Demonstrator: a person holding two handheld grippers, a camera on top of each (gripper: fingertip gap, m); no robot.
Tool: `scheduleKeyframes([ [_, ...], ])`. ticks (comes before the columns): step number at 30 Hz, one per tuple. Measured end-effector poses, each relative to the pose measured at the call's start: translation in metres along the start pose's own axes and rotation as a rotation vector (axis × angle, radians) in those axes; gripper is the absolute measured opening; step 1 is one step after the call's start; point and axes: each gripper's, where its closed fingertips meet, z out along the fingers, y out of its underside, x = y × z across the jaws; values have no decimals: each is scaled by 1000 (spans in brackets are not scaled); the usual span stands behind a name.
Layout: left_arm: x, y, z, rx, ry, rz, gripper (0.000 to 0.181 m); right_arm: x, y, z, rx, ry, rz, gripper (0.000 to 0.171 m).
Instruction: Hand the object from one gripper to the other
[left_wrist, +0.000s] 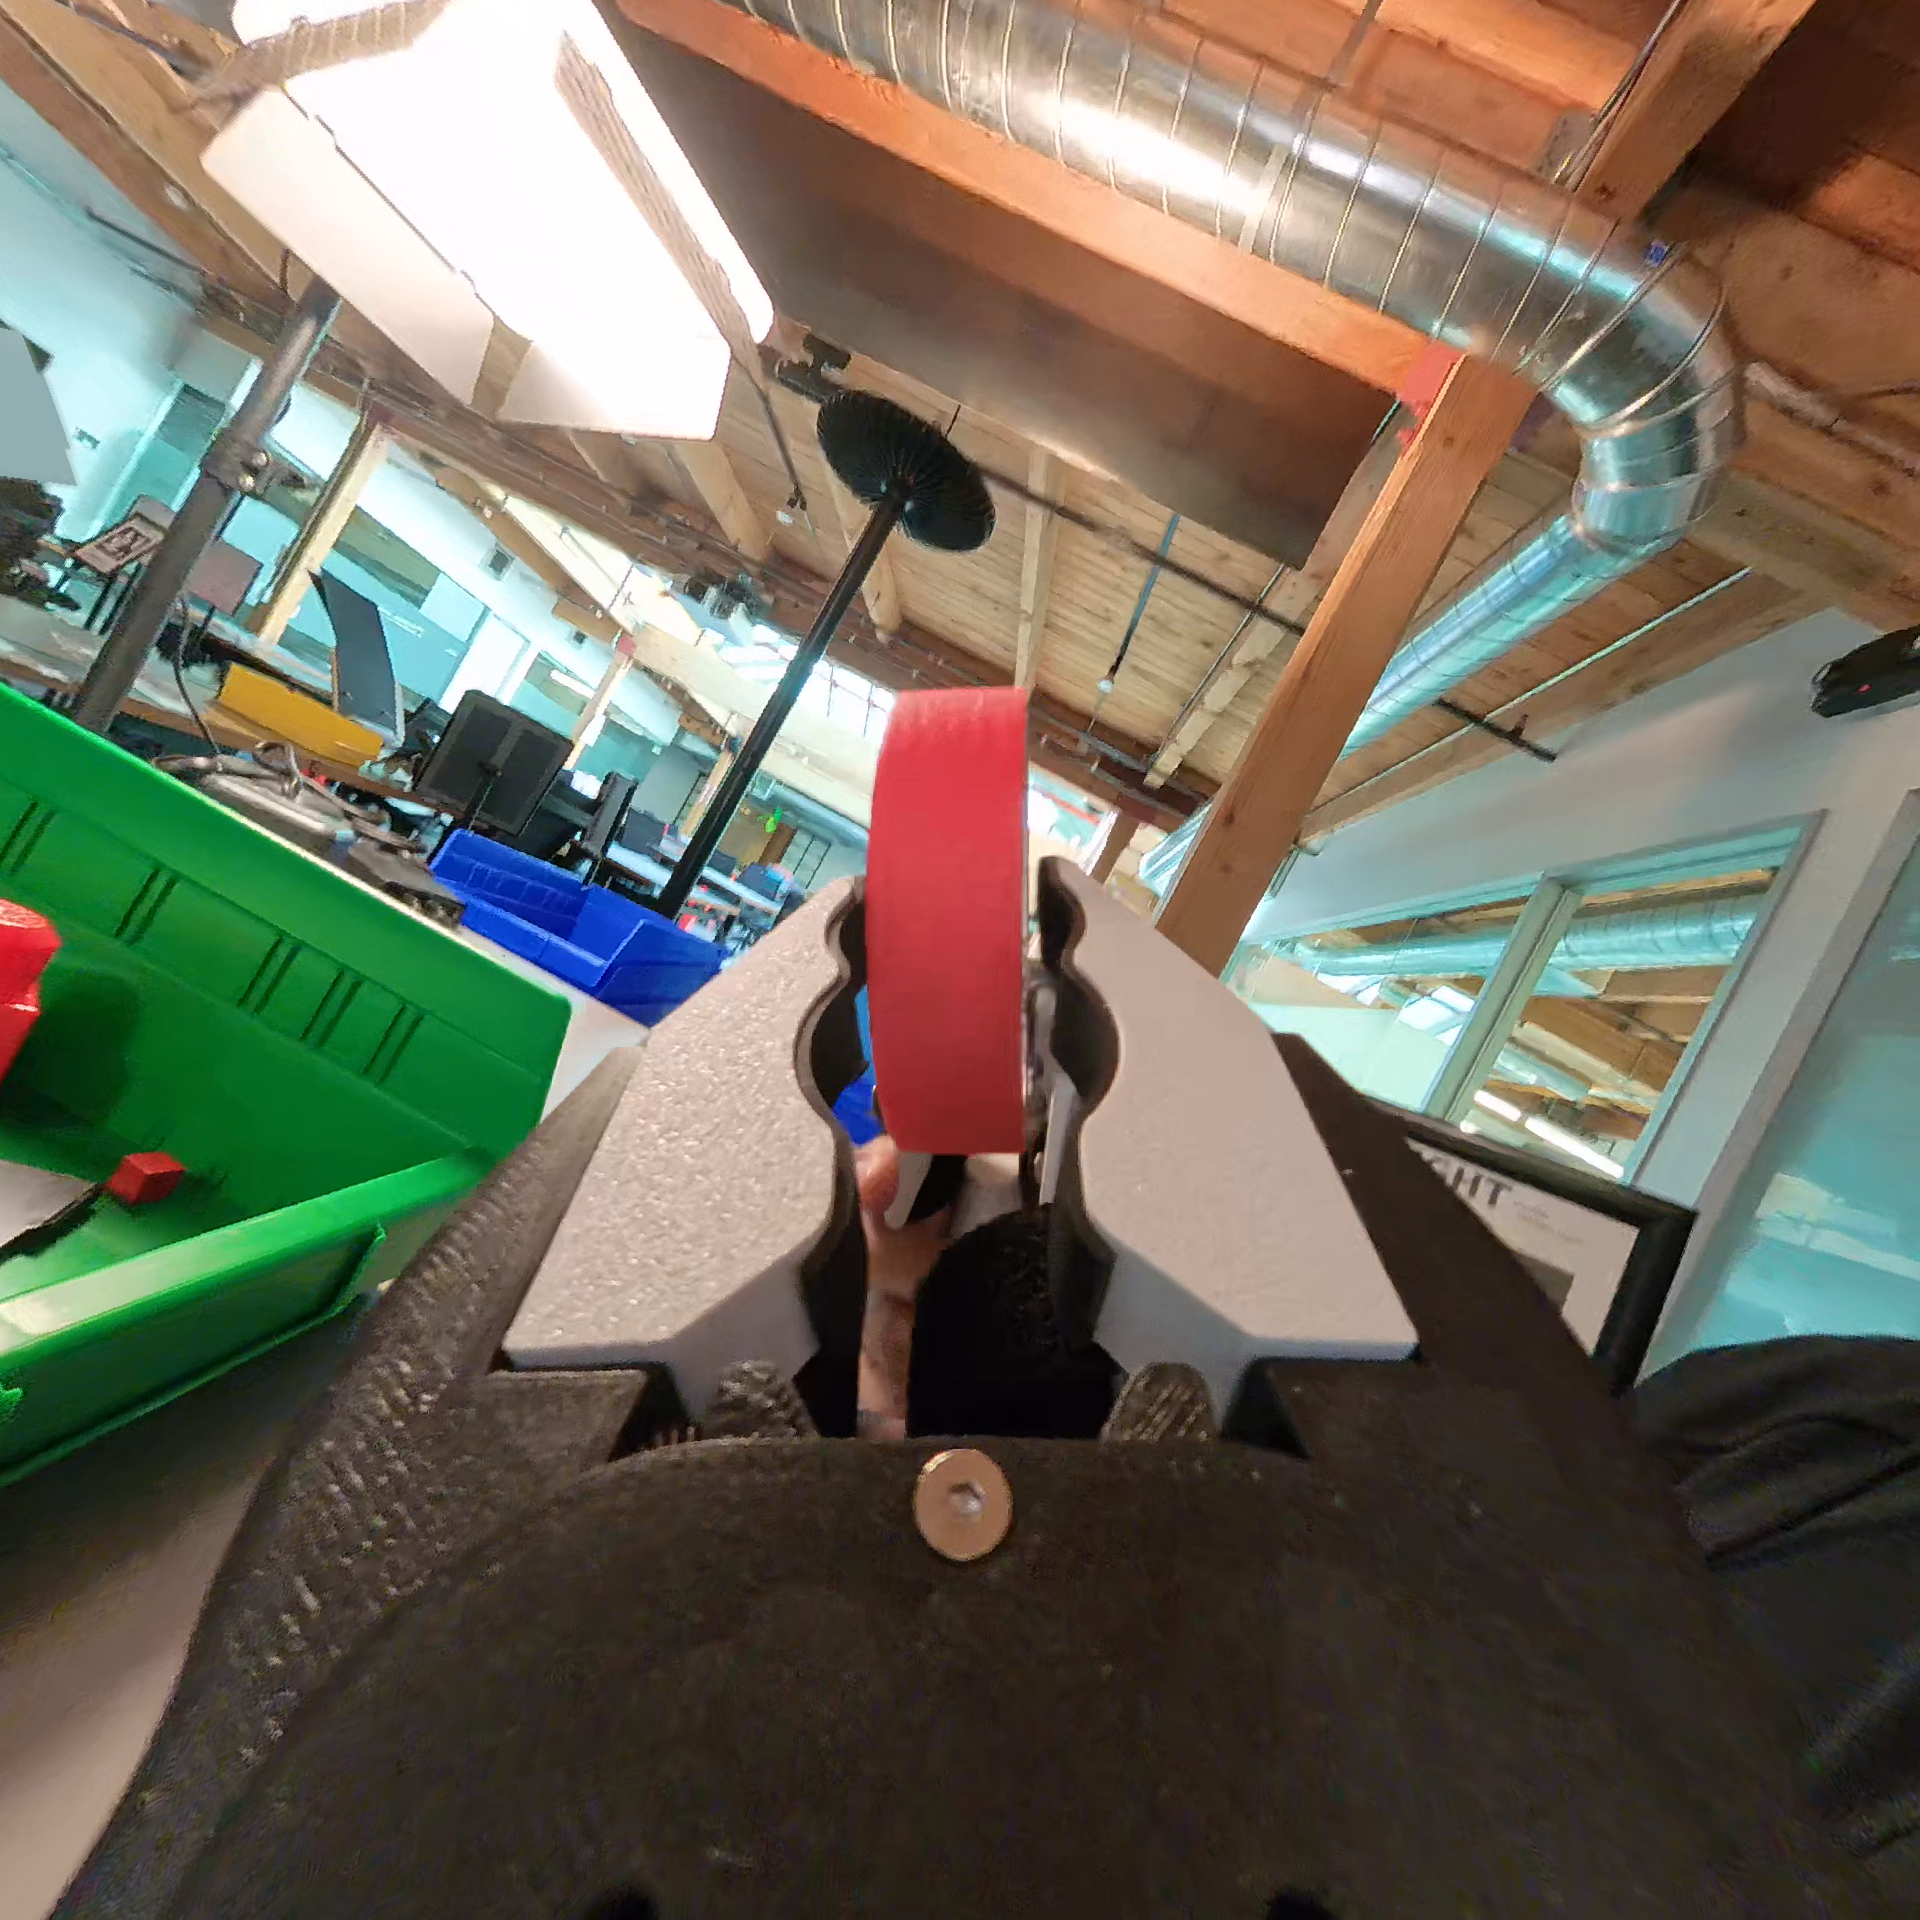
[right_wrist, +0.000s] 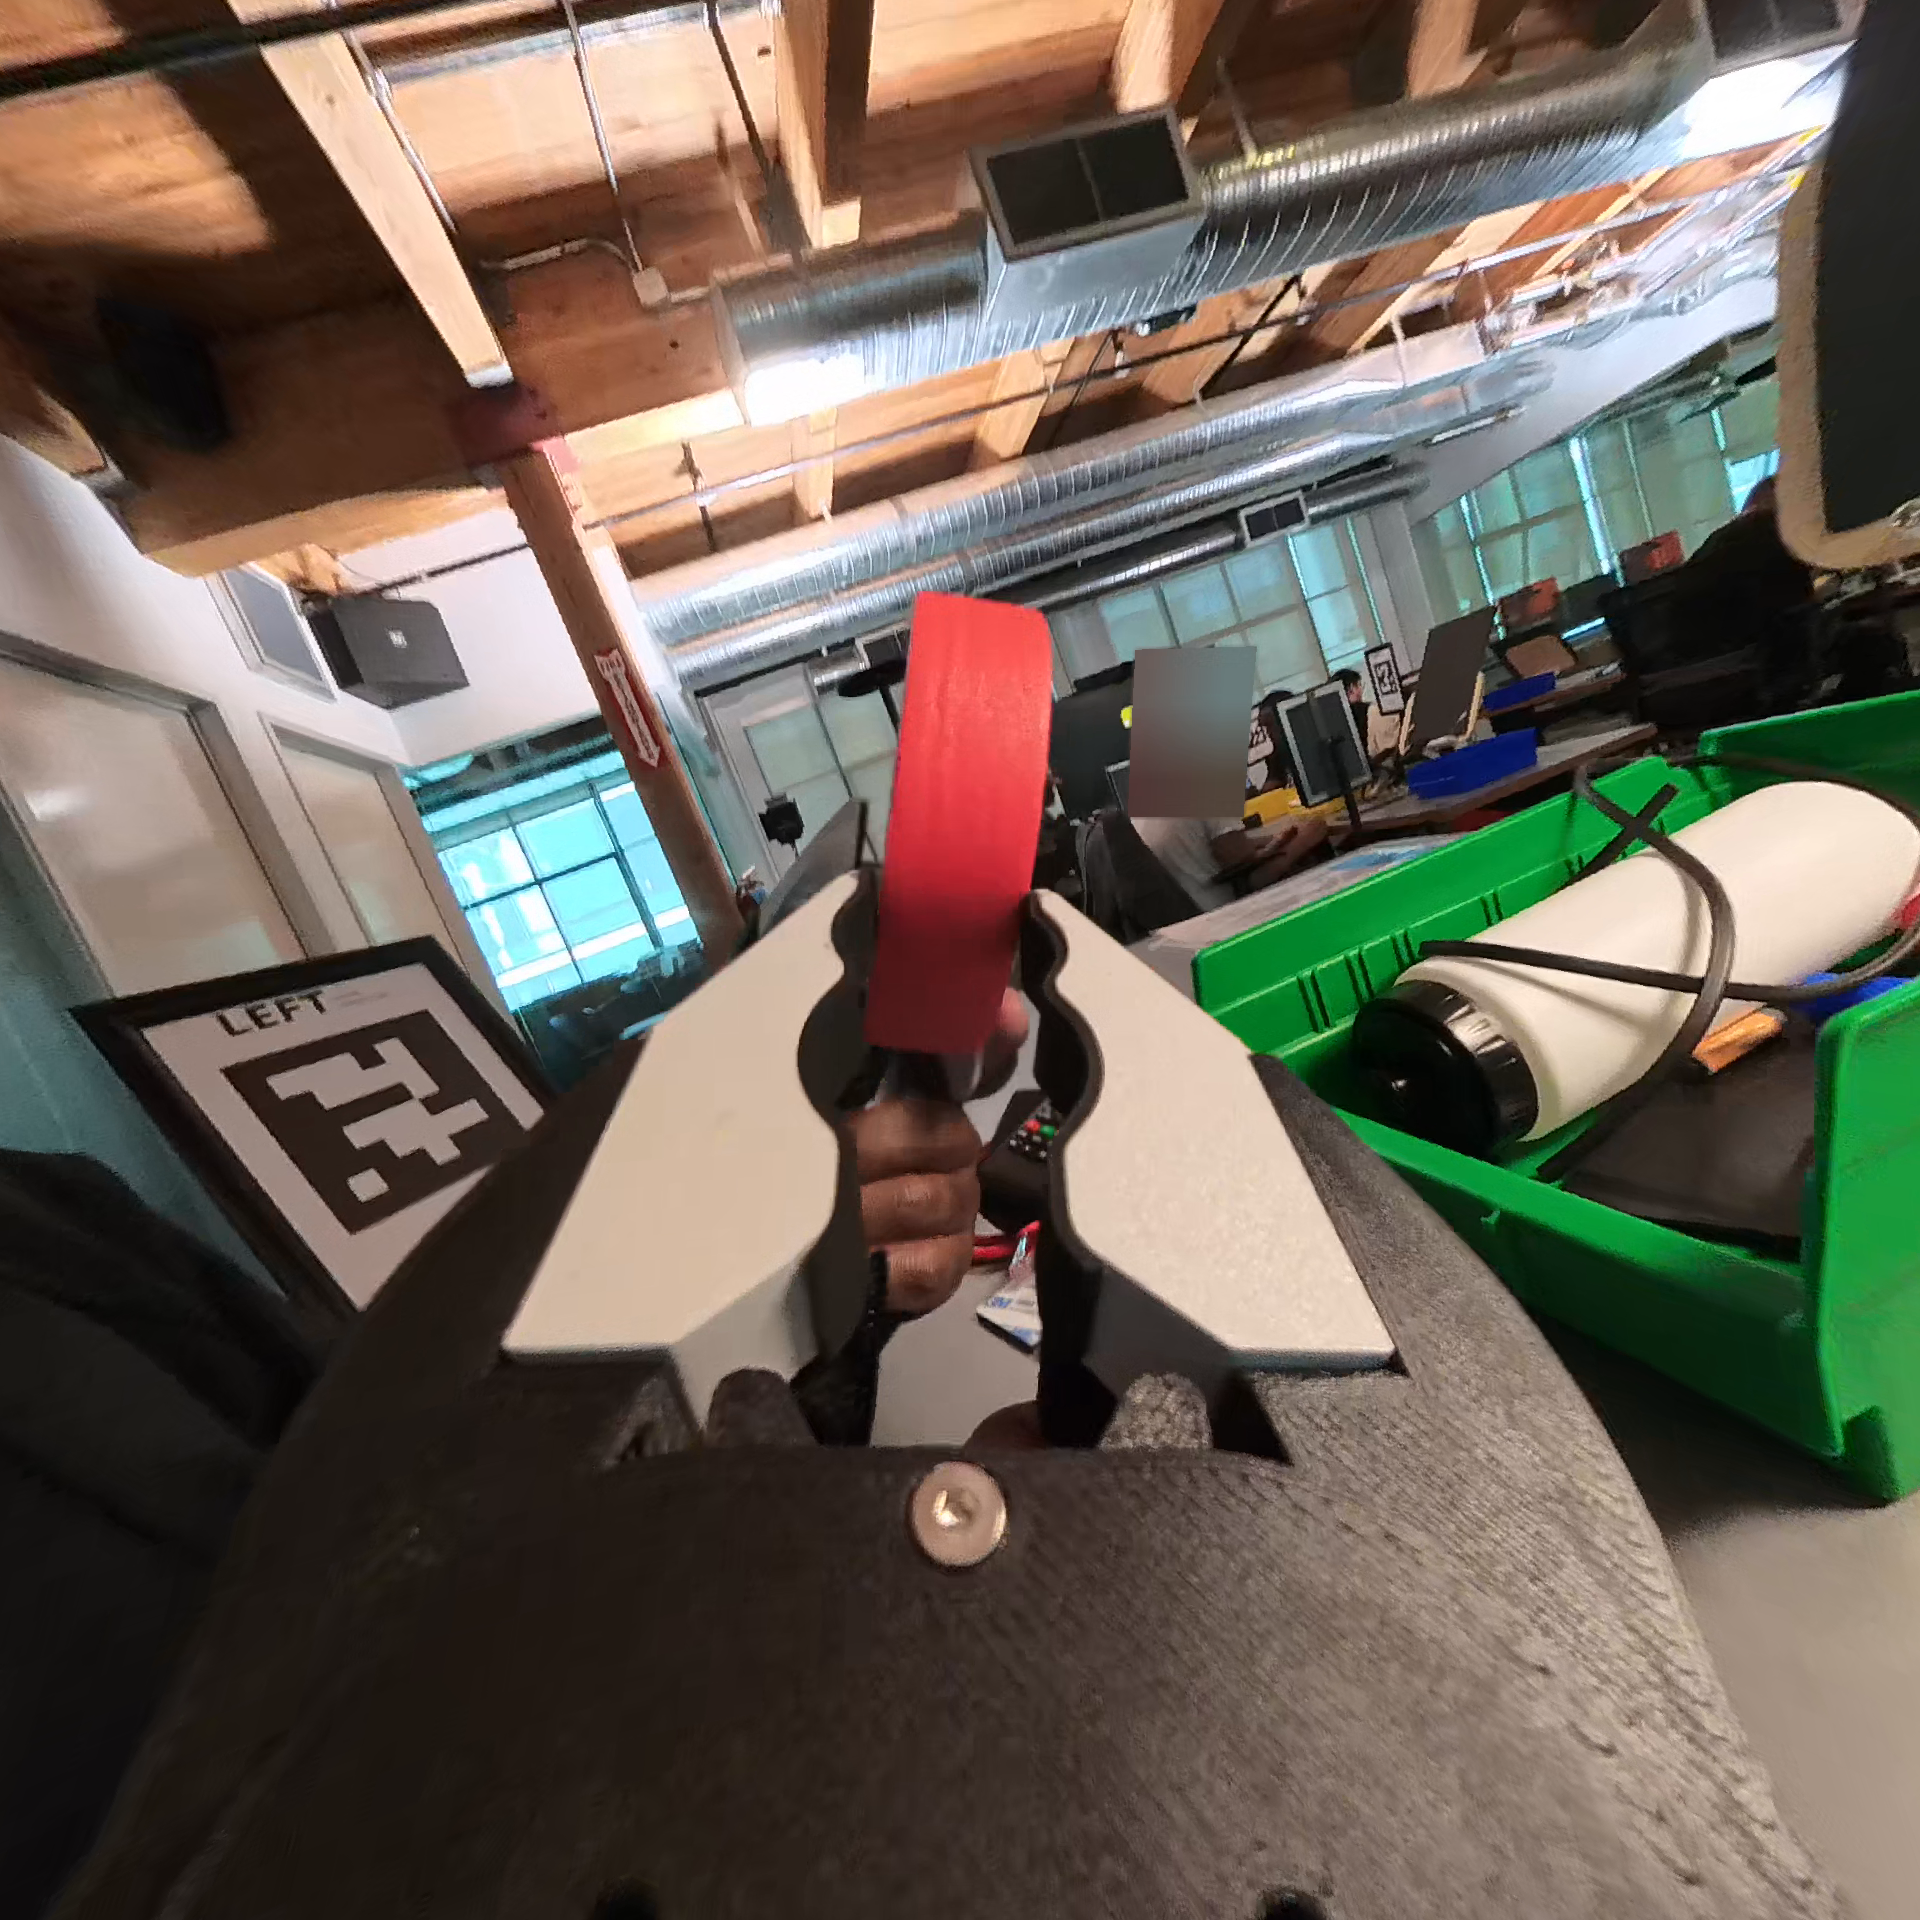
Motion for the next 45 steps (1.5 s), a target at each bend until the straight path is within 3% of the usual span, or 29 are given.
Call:
scheduleKeyframes([
  [4, -2, 24, 8, -132, -39, 59, 48, 4, -17, -9, 92, 6, 25, 27],
  [8, -5, 40, 8, -225, -50, 96, 30, 1, -23, -11, 130, -21, 48, 27],
  [11, -2, 27, 6, -152, -29, 80, 29, 4, -15, -7, 86, 16, 18, 29],
  [14, -4, 9, 0, -50, -15, 21, 28, 3, -1, 1, 8, 26, -5, 47],
  [17, -2, 3, -1, -16, 4, -3, 29, 0, 13, 6, -59, 5, 16, 48],
  [19, 2, 7, 2, -31, 17, 16, 28, 3, 22, 9, -99, 26, 11, 45],
  [21, 4, 13, 4, -62, 10, 41, 28, 1, 27, 11, -124, 26, -13, 25],
  [26, 9, 19, 8, -87, 13, 90, 29, 3, 13, 7, -49, 43, -30, 24],
  [30, 3, 17, 9, -77, -30, 104, 49, 1, 0, 3, 18, 26, -13, 24],
  [34, 7, 11, 8, -41, -6, 86, 60, -1, 7, 5, -27, 40, -71, 24],
  [37, -1, 15, 8, -65, -72, 164, 62, -6, 16, 8, -79, 29, -137, 24],
  [45, 7, 33, 12, -163, -43, 259, 54, -12, 27, 9, -158, -3, -179, 24],
])
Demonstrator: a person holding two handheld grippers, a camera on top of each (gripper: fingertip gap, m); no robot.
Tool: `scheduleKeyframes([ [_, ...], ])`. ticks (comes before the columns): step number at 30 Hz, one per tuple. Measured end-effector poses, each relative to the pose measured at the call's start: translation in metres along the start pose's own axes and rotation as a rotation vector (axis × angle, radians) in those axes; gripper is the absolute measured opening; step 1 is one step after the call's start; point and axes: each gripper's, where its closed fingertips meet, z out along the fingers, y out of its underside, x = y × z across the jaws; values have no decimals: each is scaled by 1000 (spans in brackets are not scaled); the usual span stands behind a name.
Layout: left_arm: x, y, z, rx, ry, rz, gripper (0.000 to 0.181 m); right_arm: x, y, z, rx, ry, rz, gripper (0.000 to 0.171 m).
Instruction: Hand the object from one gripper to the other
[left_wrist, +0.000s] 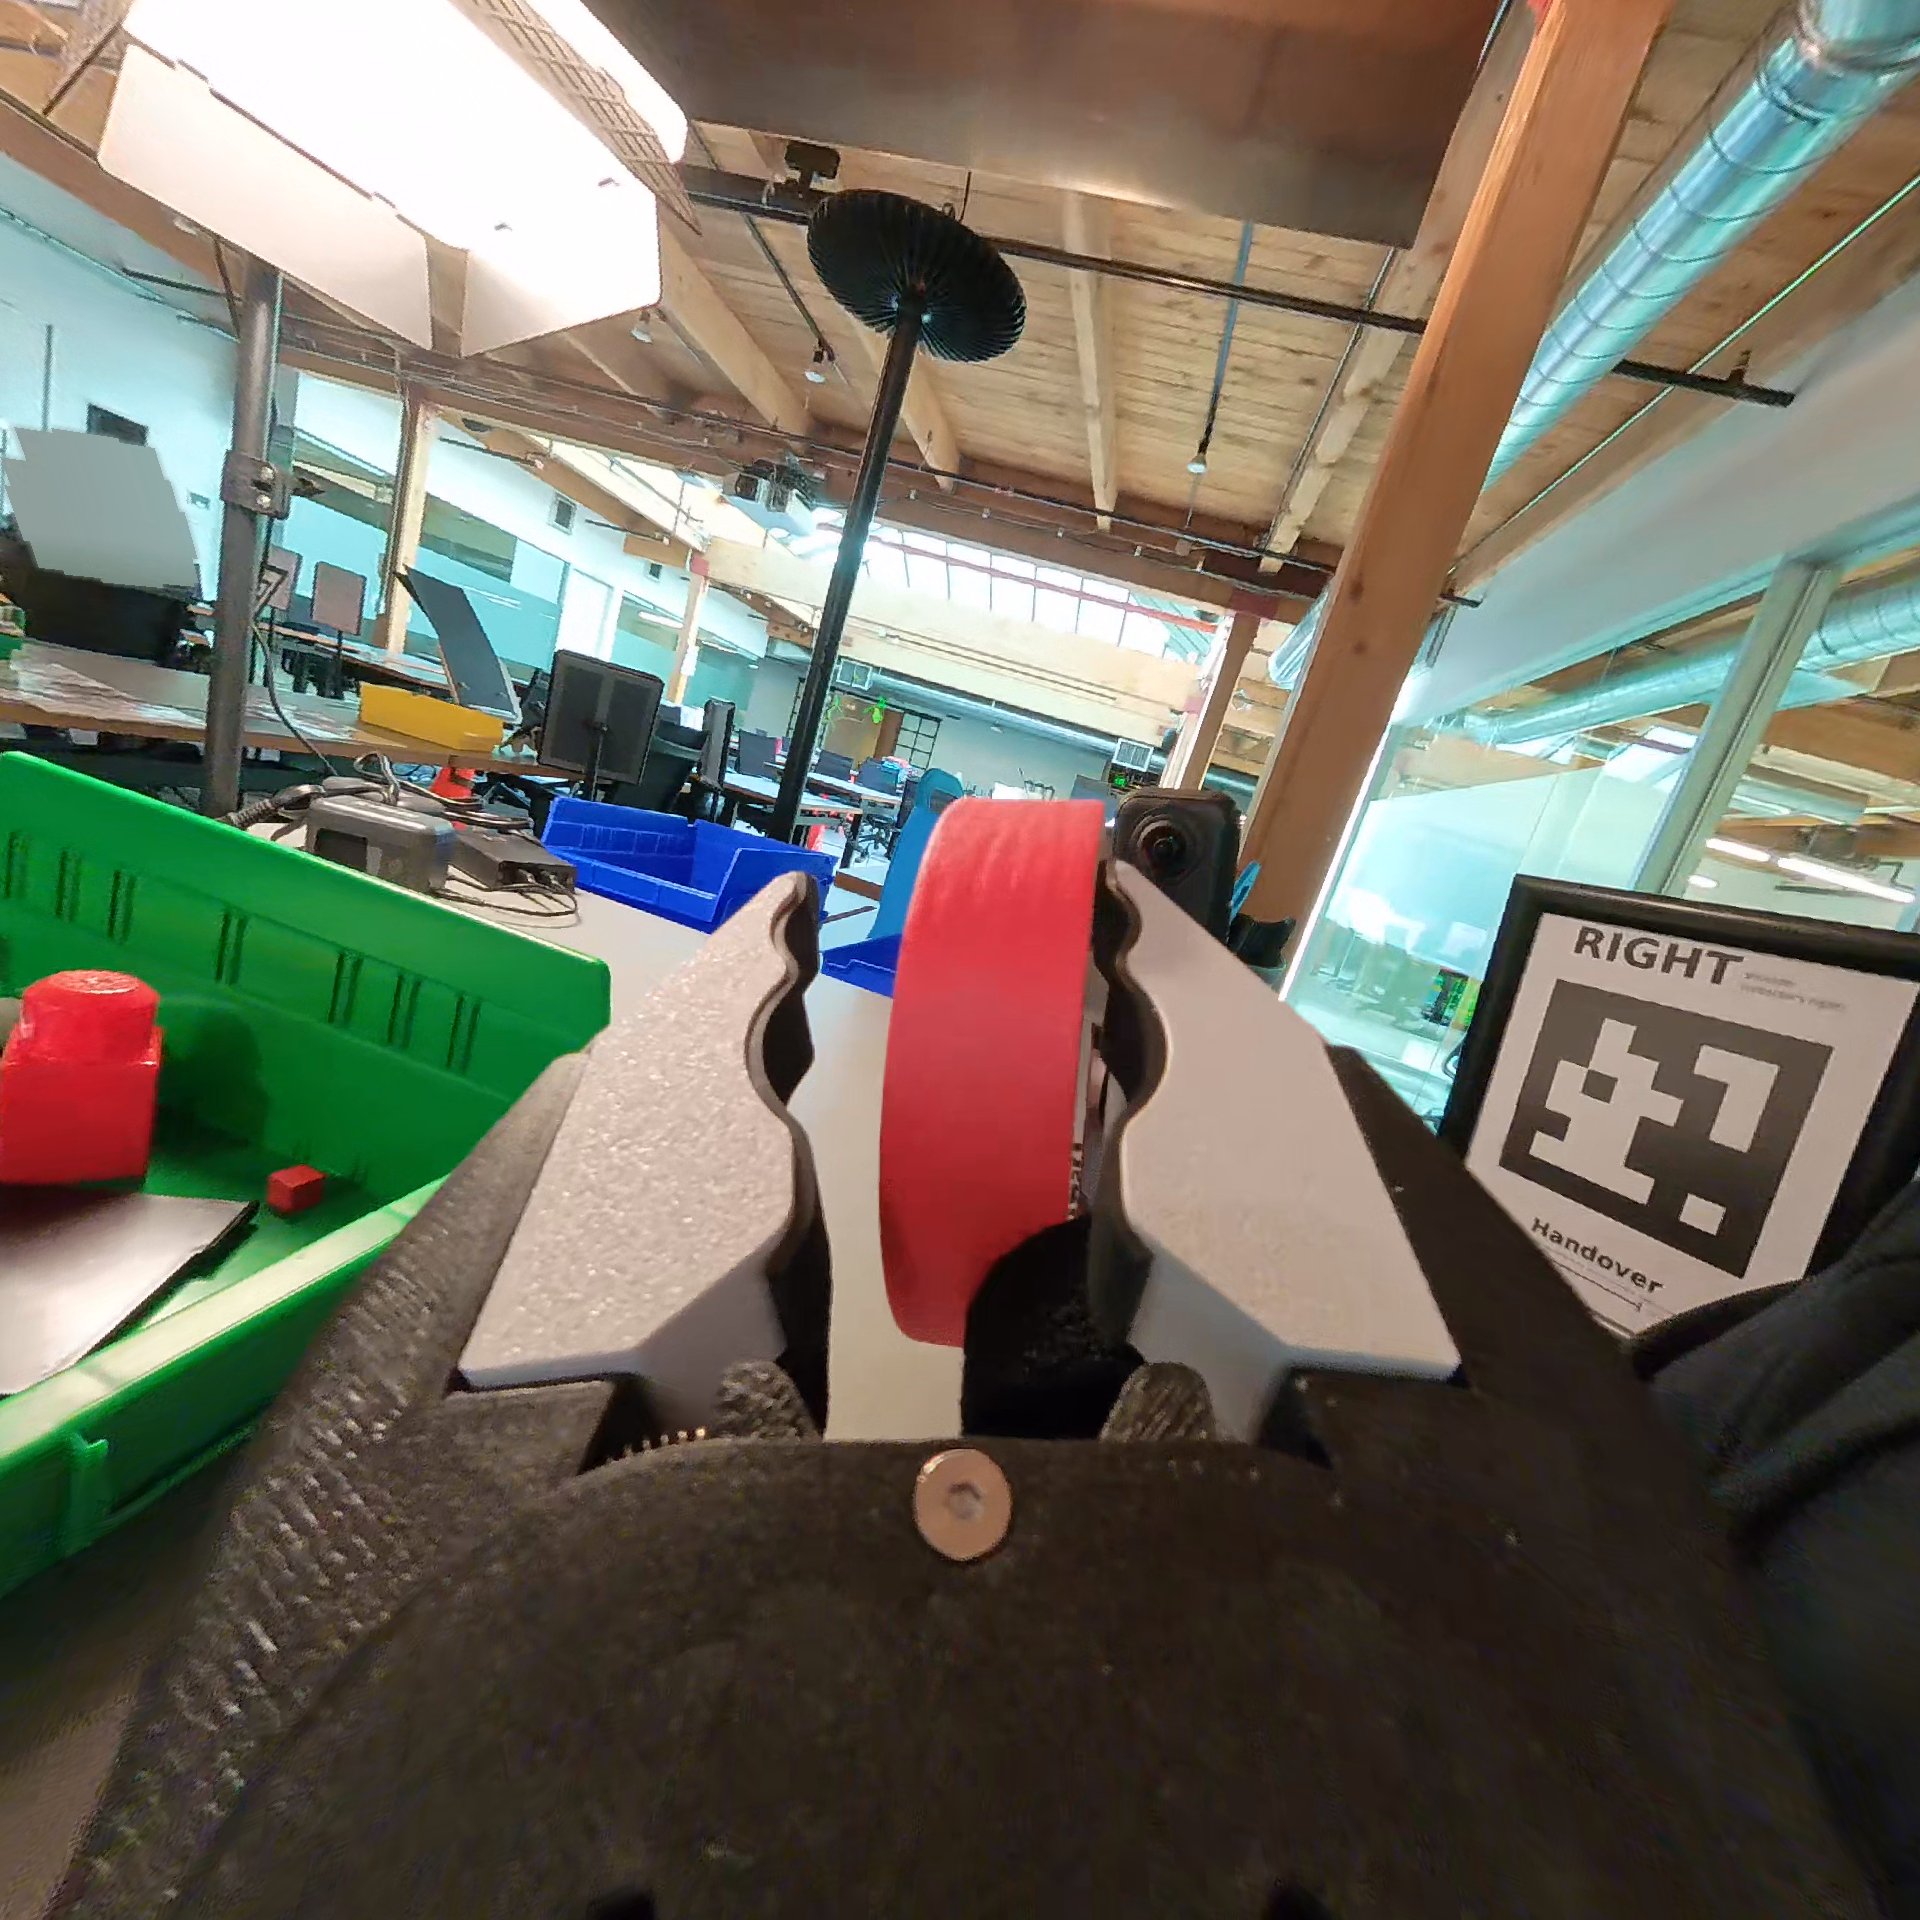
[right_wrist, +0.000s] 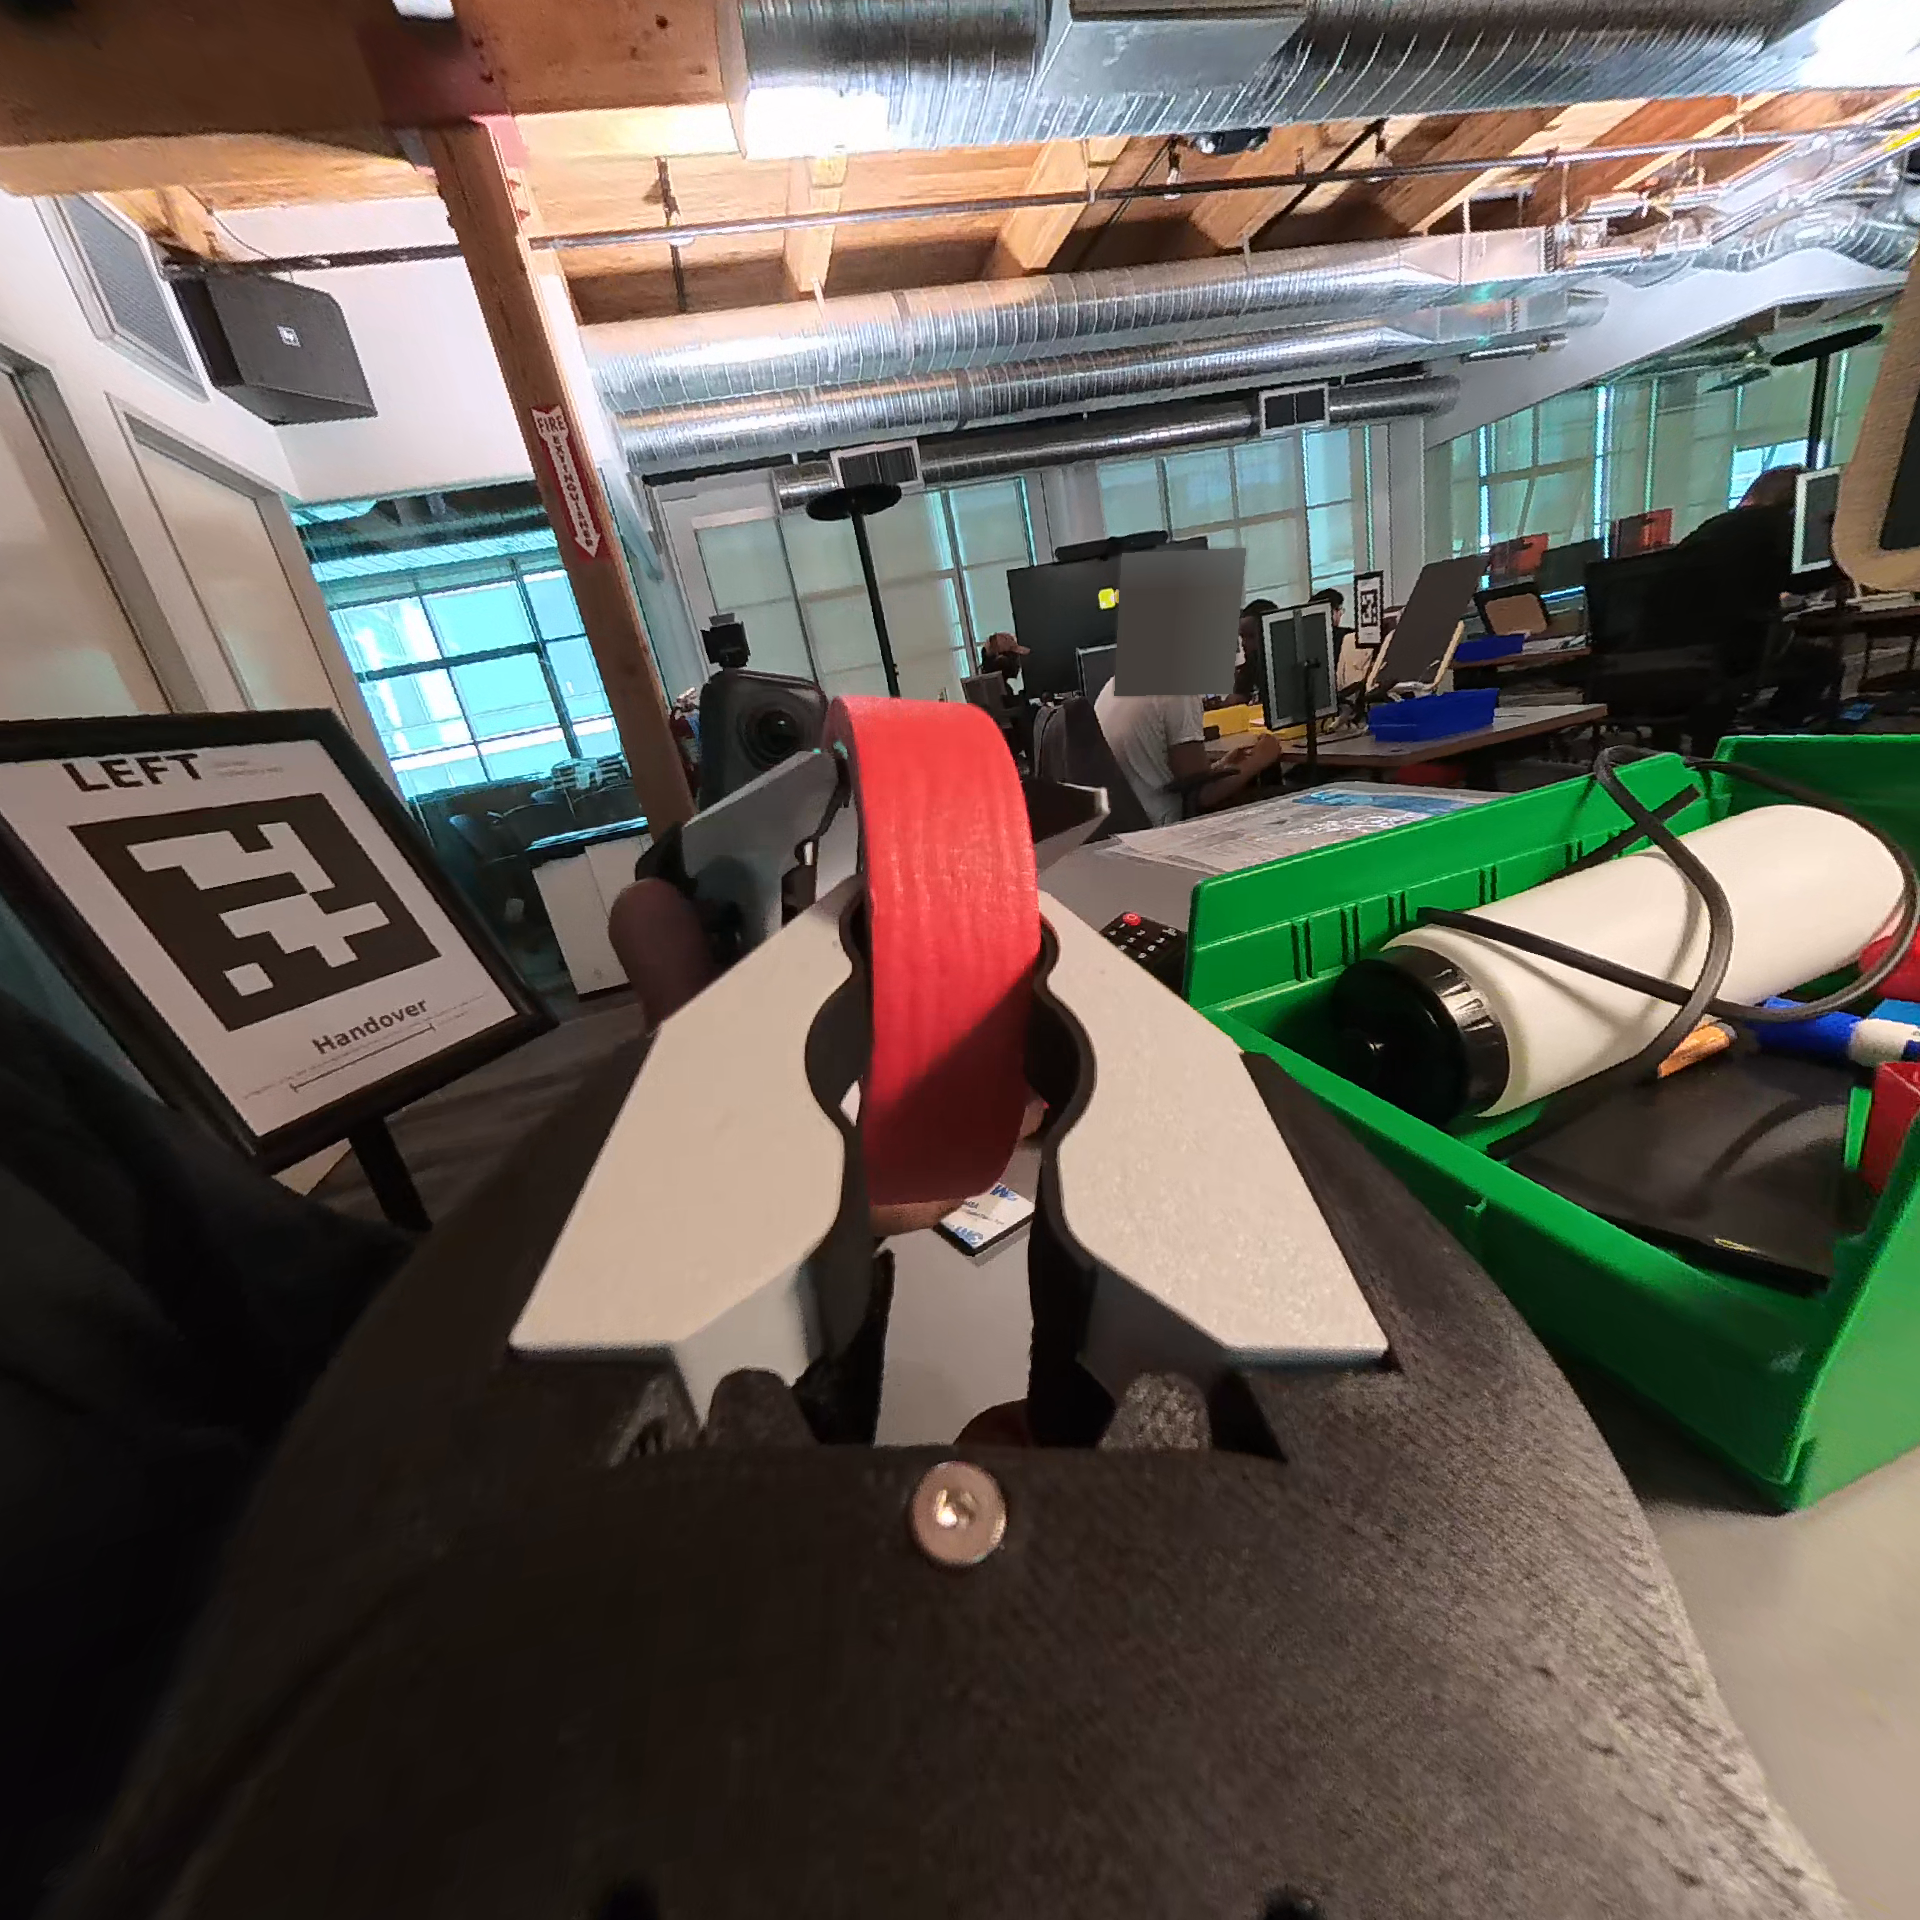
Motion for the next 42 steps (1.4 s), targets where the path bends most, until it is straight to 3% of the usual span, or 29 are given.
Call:
scheduleKeyframes([
  [9, 13, -5, -2, 23, 79, 0, 48, -1, 2, -2, -23, -10, -17, 24],
  [13, 15, -4, -4, 21, 91, 19, 32, -5, 3, -1, -24, -31, -15, 25],
  [19, 15, -7, -6, 32, 99, 23, 29, -6, 3, 1, -12, -31, -7, 28],
  [22, 7, -26, -15, 133, 79, -20, 29, -5, 5, 2, -22, -35, 28, 40],
  [26, 0, -44, -27, 246, 106, -140, 29, -11, 13, 5, -62, -80, 65, 40],
  [28, 2, -40, -24, 228, 122, -151, 29, -16, 18, 6, -87, -100, 48, 31],
  [32, 2, -39, -21, 219, 118, -160, 31, -10, 14, 4, -71, -71, 26, 30],
  [36, -1, -26, -13, 147, 71, -133, 38, -9, -5, -2, 29, -62, 13, 30],
  [42, 9, 4, -1, -36, 73, -32, 30, 10, -35, -20, 211, 7, 81, 28],
])
